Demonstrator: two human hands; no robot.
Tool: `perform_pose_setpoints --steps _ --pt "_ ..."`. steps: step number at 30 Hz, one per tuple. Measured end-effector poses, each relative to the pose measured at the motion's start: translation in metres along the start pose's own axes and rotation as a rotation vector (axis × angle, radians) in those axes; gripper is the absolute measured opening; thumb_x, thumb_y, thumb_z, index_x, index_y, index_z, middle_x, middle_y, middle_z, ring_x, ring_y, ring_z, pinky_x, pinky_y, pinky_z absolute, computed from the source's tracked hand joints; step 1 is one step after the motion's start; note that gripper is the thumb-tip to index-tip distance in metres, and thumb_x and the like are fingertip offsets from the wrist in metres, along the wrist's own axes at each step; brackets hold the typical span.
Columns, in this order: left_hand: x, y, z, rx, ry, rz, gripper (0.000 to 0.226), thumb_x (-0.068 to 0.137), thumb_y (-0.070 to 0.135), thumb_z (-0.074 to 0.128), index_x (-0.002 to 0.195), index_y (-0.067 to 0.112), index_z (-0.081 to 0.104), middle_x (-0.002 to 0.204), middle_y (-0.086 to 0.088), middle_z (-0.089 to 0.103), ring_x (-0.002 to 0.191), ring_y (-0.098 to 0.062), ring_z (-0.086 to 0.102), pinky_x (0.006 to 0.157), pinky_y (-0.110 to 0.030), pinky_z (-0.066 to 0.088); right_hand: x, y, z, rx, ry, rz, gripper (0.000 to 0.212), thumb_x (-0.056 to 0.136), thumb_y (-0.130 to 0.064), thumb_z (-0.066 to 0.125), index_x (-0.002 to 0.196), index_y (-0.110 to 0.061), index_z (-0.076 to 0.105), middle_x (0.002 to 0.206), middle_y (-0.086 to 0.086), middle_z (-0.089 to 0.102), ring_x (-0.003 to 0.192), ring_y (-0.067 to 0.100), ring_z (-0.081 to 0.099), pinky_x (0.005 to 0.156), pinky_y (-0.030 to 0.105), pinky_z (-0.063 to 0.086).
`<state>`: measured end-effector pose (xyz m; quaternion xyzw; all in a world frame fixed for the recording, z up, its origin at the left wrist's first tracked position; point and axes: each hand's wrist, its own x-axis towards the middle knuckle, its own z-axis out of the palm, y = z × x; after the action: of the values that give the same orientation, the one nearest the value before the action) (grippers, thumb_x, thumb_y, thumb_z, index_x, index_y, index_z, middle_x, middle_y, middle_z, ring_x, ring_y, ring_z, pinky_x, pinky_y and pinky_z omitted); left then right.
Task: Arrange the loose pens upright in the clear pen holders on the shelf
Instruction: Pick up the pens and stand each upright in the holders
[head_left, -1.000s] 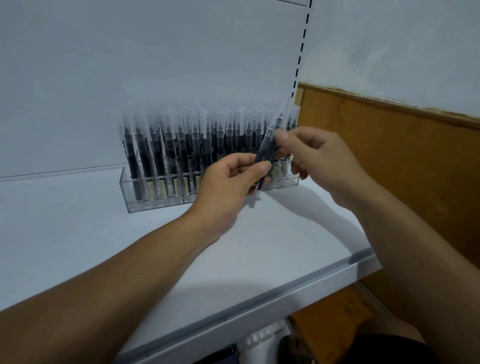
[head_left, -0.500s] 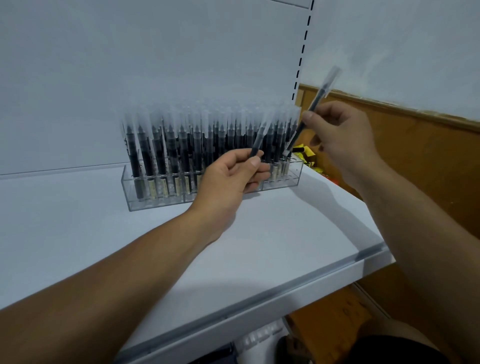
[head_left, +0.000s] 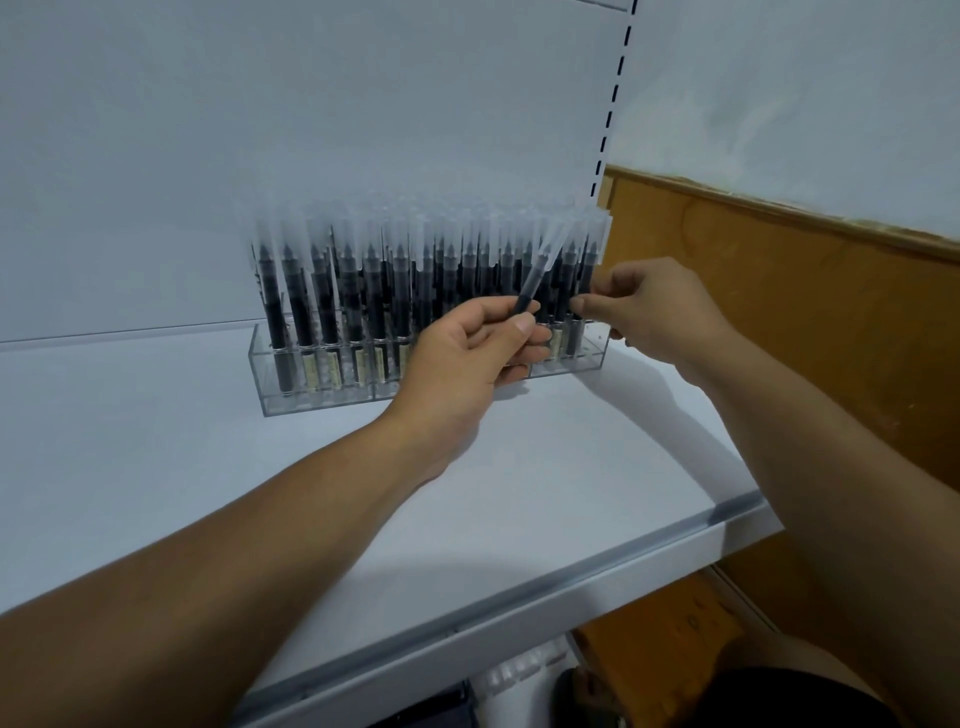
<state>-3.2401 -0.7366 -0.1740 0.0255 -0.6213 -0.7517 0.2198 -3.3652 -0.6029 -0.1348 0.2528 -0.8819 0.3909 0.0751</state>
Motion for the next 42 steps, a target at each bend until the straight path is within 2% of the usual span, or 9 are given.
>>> perform_pose_setpoints --steps 5,8,12,17,21,27,35,40,42 --pt "0.001 0.000 0.000 0.016 -0.006 0.005 0.018 0.096 0.010 0.055 0.112 0.008 0.063 0.086 -0.002 0.070 0.074 -0.009 0.064 0.075 -0.026 0.054 -0.021 -0.003 0.000 0.108 0.221 -0.086 0.012 0.092 -0.034 0.064 0.086 -0.025 0.071 0.080 -0.010 0.065 0.069 0.004 0.055 0.062 0.023 0.042" --pt "0.000 0.000 -0.002 0.033 -0.015 0.004 0.017 0.095 0.010 0.057 0.111 0.010 0.064 0.081 0.001 0.070 0.067 -0.007 0.063 0.062 -0.021 0.051 -0.037 -0.011 0.002 0.413 0.025 -0.150 0.010 0.092 -0.031 0.064 0.088 -0.025 0.070 0.079 -0.003 0.066 0.059 0.004 0.051 0.054 0.018 0.042" --pt "-0.002 -0.001 0.000 0.093 -0.056 0.037 0.015 0.094 0.009 0.057 0.106 0.013 0.065 0.077 0.002 0.069 0.064 -0.007 0.062 0.058 -0.019 0.050 -0.044 -0.017 0.009 0.417 -0.107 -0.215 0.017 0.091 -0.027 0.066 0.091 -0.011 0.071 0.073 0.007 0.061 0.063 0.011 0.053 0.054 0.022 0.043" --pt "-0.008 0.003 0.004 0.149 -0.065 0.073 0.012 0.095 0.013 0.057 0.103 0.019 0.064 0.085 0.000 0.069 0.071 -0.007 0.063 0.066 -0.018 0.052 -0.041 -0.018 0.006 0.545 -0.091 -0.187 0.019 0.091 -0.022 0.066 0.089 -0.003 0.068 0.074 0.013 0.059 0.062 0.014 0.052 0.053 0.023 0.043" --pt "-0.008 0.002 -0.005 0.720 -0.022 0.354 0.024 0.094 0.026 0.059 0.117 0.029 0.061 0.109 0.012 0.062 0.103 -0.006 0.057 0.090 -0.027 0.047 -0.029 -0.019 -0.012 0.741 0.099 -0.064 0.010 0.094 -0.020 0.062 0.090 -0.012 0.065 0.083 0.003 0.066 0.053 0.007 0.055 0.050 0.018 0.043" --pt "-0.009 0.003 -0.012 1.304 -0.107 0.442 0.045 0.097 0.035 0.049 0.142 0.030 0.045 0.147 0.014 0.039 0.136 -0.009 0.024 0.110 -0.029 0.012 -0.013 -0.010 -0.025 0.402 0.261 -0.041 0.022 0.096 -0.026 0.059 0.104 -0.006 0.064 0.079 -0.007 0.067 0.054 0.005 0.057 0.055 0.023 0.046" --pt "-0.010 0.004 -0.013 1.411 -0.139 0.432 0.051 0.097 0.040 0.046 0.145 0.028 0.038 0.149 0.013 0.036 0.137 -0.010 0.022 0.108 -0.027 0.007 0.000 -0.008 -0.022 0.171 0.322 -0.110 0.018 0.096 -0.033 0.060 0.103 -0.017 0.065 0.095 0.002 0.070 0.059 0.010 0.059 0.065 0.034 0.053" --pt "-0.010 0.003 -0.013 1.404 -0.142 0.444 0.051 0.096 0.042 0.047 0.144 0.029 0.039 0.149 0.013 0.036 0.137 -0.009 0.022 0.109 -0.028 0.007 0.003 -0.004 -0.018 -0.041 0.103 -0.085 0.021 0.094 -0.035 0.061 0.096 -0.015 0.066 0.090 0.001 0.068 0.078 0.020 0.066 0.077 0.041 0.056" --pt "-0.009 0.002 -0.013 1.407 -0.142 0.454 0.051 0.096 0.042 0.047 0.144 0.029 0.039 0.149 0.014 0.035 0.137 -0.009 0.021 0.109 -0.027 0.006 0.004 -0.001 -0.014 -0.072 -0.009 -0.054 0.025 0.094 -0.034 0.061 0.099 -0.010 0.066 0.086 0.000 0.067 0.071 0.012 0.065 0.072 0.034 0.056"
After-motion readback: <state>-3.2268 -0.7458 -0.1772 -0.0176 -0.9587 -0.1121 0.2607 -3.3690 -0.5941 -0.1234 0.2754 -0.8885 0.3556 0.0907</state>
